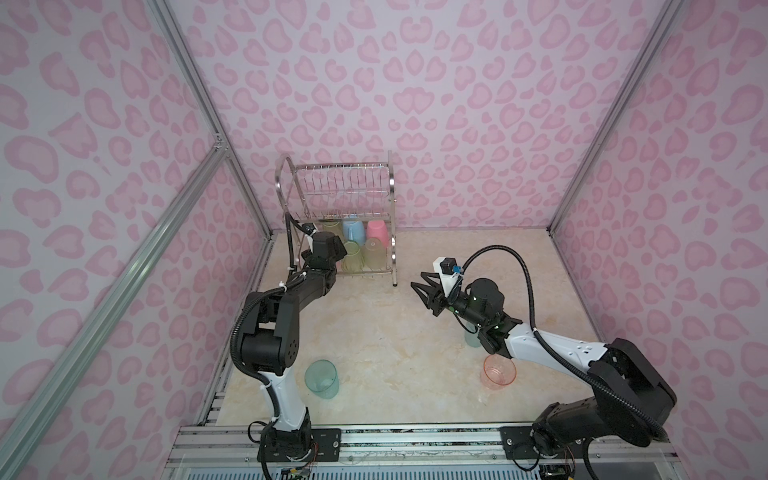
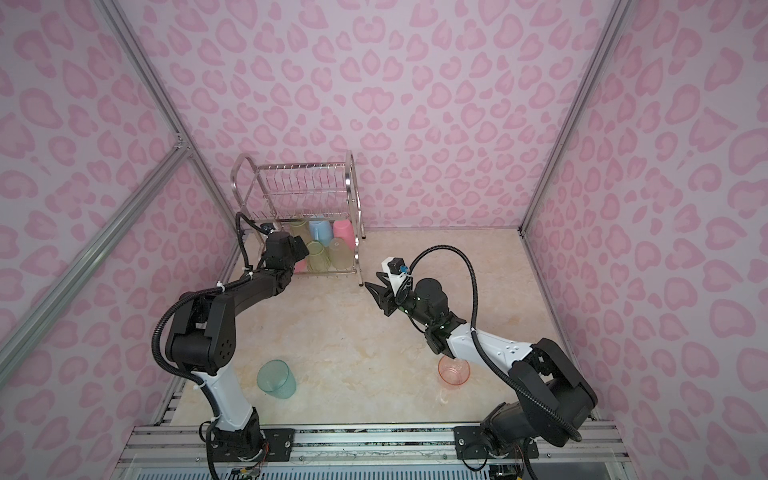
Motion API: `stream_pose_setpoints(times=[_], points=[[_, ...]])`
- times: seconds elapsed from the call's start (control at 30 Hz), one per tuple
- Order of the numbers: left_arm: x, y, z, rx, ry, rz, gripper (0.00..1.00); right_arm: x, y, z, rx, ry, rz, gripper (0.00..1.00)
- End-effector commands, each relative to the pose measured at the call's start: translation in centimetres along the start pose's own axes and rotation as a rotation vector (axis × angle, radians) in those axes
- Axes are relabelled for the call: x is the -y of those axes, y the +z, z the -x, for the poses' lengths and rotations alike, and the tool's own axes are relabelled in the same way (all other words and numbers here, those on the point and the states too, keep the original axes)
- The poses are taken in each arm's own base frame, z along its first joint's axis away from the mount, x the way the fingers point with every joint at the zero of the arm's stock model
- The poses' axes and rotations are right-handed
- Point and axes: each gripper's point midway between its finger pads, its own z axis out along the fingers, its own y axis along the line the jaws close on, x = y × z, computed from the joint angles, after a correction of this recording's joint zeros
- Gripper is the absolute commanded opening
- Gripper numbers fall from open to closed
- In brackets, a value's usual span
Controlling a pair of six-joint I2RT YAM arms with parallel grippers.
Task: Load the cups into the dish rack
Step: 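Lower the pink cup upside down into the rack beside the green glass cup, then open the left gripper and move it toward the teal frosted cup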
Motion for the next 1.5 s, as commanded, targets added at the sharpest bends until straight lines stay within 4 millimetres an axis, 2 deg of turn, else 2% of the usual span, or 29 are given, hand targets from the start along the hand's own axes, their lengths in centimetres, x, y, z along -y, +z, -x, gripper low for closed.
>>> stream_pose_setpoints(times=[0.0, 0.33, 0.73, 1.2, 1.37, 1.47], points=[[0.4, 0.3, 0.6, 0.02, 0.009, -0.017, 0.85, 0.0, 0.1, -0.2, -0.005, 0.002, 0.005, 0.46], [0.2, -0.6, 0.7, 0.016, 0.005, -0.022, 0.95, -0.4, 0.7, -1.0, -0.036, -0.004, 0.019, 0.45], [-1.0, -3.1, -0.7, 0.009, 0.015, -0.029, 0.94, -1.5, 0.9, -1.9, -0.062, -0.03, 0.032, 0.45], [-1.2, -6.9, -1.2, 0.032, 0.022, -0.072, 0.93, -1.8, 0.5, -3.1, -0.098, -0.016, 0.026, 0.45], [-1.1, -8.9, -1.1, 0.044, 0.022, -0.09, 0.93, -1.6, 0.4, -3.3, -0.105, -0.019, 0.011, 0.45], [-1.7, -10.0, -1.4, 0.036, 0.008, -0.076, 0.92, -1.7, 0.4, -3.5, -0.111, -0.013, 0.016, 0.45]])
